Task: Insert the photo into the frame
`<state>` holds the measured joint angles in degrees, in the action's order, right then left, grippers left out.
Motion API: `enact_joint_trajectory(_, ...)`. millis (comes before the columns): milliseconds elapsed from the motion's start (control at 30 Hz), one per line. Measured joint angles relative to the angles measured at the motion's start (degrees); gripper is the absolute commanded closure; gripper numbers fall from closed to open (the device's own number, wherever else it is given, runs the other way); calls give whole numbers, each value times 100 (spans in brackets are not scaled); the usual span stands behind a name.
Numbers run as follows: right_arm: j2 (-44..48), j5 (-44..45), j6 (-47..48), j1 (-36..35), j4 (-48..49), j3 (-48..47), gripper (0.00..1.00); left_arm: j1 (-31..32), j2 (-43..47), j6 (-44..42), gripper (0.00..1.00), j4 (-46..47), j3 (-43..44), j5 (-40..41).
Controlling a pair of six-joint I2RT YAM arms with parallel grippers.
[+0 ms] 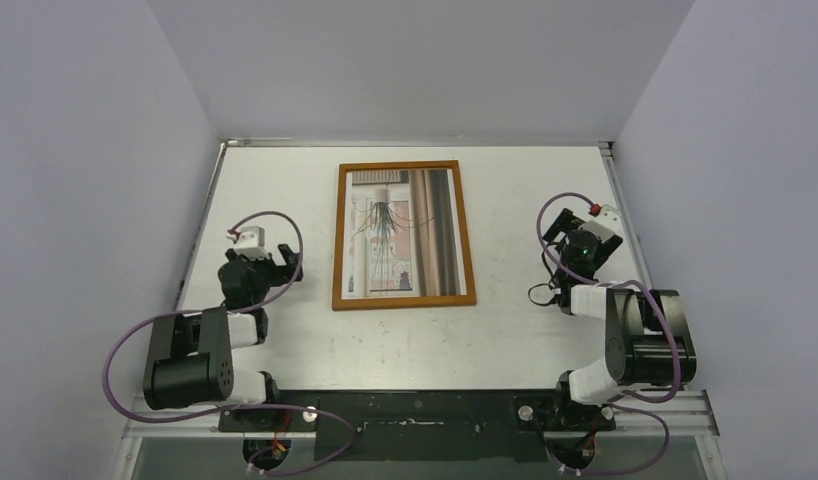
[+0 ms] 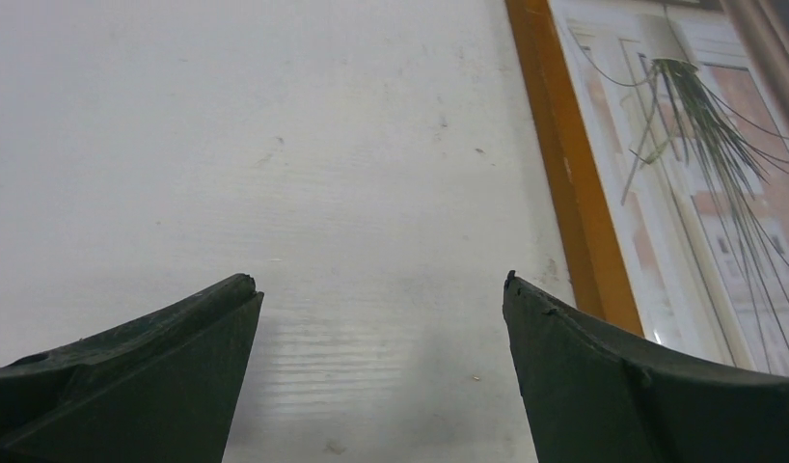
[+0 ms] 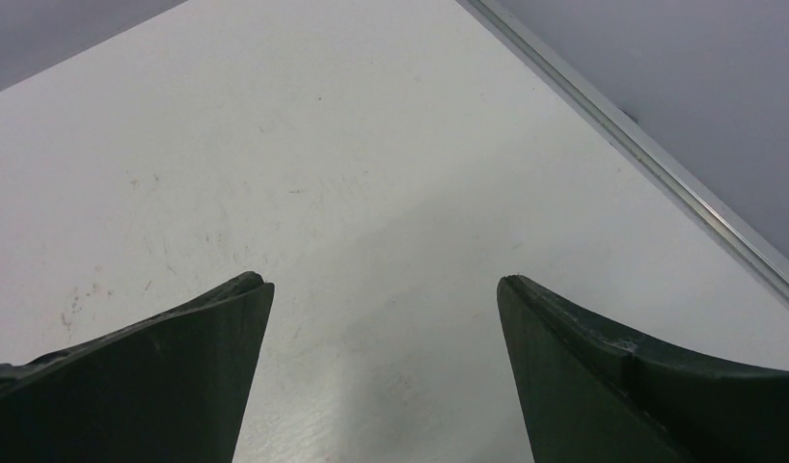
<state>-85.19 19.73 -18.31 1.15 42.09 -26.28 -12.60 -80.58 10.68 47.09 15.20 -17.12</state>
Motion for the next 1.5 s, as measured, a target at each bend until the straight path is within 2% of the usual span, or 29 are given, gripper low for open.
enact_joint_trajectory(167, 2, -219, 149, 28, 542, 348, 10, 979, -293, -354, 4, 1602, -708, 715)
enact_joint_trajectory(367, 549, -280, 361, 46, 660, 855, 10, 1102, -369, -520, 4, 1519, -400, 1307)
enact_joint_trajectory(467, 492, -157, 516, 20, 914, 1040, 10, 1189, -374, -564, 4, 1504, -181, 1532)
enact_joint_trajectory(600, -15, 118, 828, -505, 1169, 1008, 10, 1204, -376, -570, 4, 1475, -144, 1762)
enact_joint_trajectory(700, -503, 481, 1331, -1176, 1609, 1025, 10, 1209, -376, -577, 4, 1438, -144, 1853)
enact_joint_trajectory(800, -562, 614, 1589, -1491, 1821, 1095, 10, 1209, -376, -581, 4, 1436, -144, 1897)
enact_joint_trajectory(1000, -645, 256, 1569, -890, 1694, 758, 10, 1209, -376, -584, 4, 1436, -144, 1947)
enact_joint_trajectory(1067, -669, 59, 1652, -765, 2345, 1084, 10, 1209, -376, -584, 4, 1436, -144, 1952)
enact_joint_trajectory(1167, -695, 44, 1867, -1080, 2975, 1790, 10, 1209, -376, -584, 4, 1436, -144, 1965)
enact_joint_trajectory(1233, -763, -105, 1886, -1134, 2813, 1749, 10, 1209, -376, -584, 4, 1436, -144, 1969)
enact_joint_trajectory(1367, -776, -518, 1762, -671, 2594, 1239, 10, 1209, -376, -586, 4, 1436, -144, 1974)
enact_joint_trajectory(1500, -776, -675, 1727, -573, 2562, 1165, 10, 1209, -376, -586, 4, 1436, -144, 1974)
